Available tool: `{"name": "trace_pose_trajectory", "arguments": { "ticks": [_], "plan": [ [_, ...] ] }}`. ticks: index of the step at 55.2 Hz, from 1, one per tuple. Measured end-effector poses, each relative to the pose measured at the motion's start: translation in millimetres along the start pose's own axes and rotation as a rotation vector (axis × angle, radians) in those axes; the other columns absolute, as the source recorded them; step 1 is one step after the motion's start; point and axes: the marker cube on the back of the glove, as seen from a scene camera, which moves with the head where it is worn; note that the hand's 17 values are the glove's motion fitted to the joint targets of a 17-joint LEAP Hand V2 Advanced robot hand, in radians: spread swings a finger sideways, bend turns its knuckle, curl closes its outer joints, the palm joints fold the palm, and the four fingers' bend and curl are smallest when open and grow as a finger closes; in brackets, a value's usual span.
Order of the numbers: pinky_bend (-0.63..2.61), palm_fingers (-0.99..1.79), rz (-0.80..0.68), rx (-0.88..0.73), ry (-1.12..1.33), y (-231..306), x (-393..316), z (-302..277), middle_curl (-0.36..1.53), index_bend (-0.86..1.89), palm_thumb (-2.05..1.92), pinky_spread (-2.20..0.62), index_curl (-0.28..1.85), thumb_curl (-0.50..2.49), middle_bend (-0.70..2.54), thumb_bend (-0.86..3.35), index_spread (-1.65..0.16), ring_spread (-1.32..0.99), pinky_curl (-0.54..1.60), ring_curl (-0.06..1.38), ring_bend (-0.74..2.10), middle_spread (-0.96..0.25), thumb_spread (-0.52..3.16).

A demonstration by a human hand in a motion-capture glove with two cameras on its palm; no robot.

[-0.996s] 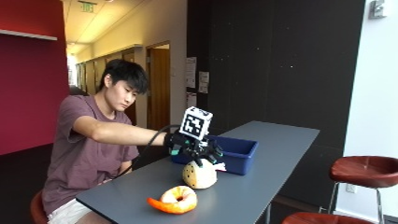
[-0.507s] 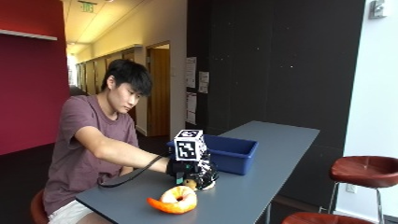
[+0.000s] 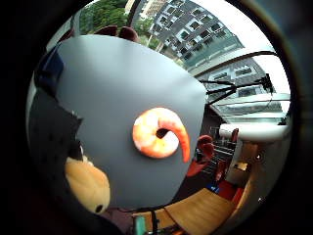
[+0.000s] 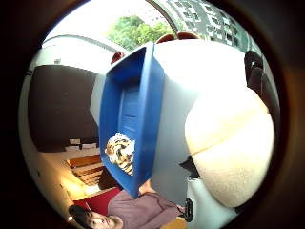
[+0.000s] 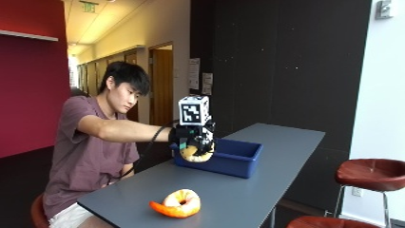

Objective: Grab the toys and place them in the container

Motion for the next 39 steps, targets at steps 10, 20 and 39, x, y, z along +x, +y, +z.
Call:
{"name": "trace_pose_trajectory", "arguments": {
  "ticks": [10, 20, 39],
  "plan": [
    [1.19, 1.01, -0.027, 0.081, 0.063, 2.3, -37.5, -57.3, 0.70, 0.78, 0.64, -0.35, 0.53, 0.80, 1.16, 0.06, -0.36, -0.38, 0.55, 0.70, 1.34, -0.25, 0.51],
    [1.23, 0.95, -0.196, 0.131, 0.107, -3.9, -119.5, -82.1, 0.75, 0.80, 0.65, -0.35, 0.63, 0.86, 1.19, 0.03, -0.35, -0.38, 0.58, 0.73, 1.39, -0.24, 0.45],
    [1.28, 0.88, -0.317, 0.103, 0.191, -15.9, -267.9, -42.4, 0.82, 0.80, 0.66, -0.35, 0.80, 0.96, 1.23, -0.01, -0.35, -0.37, 0.62, 0.74, 1.45, -0.22, 0.39]
  ]
}}
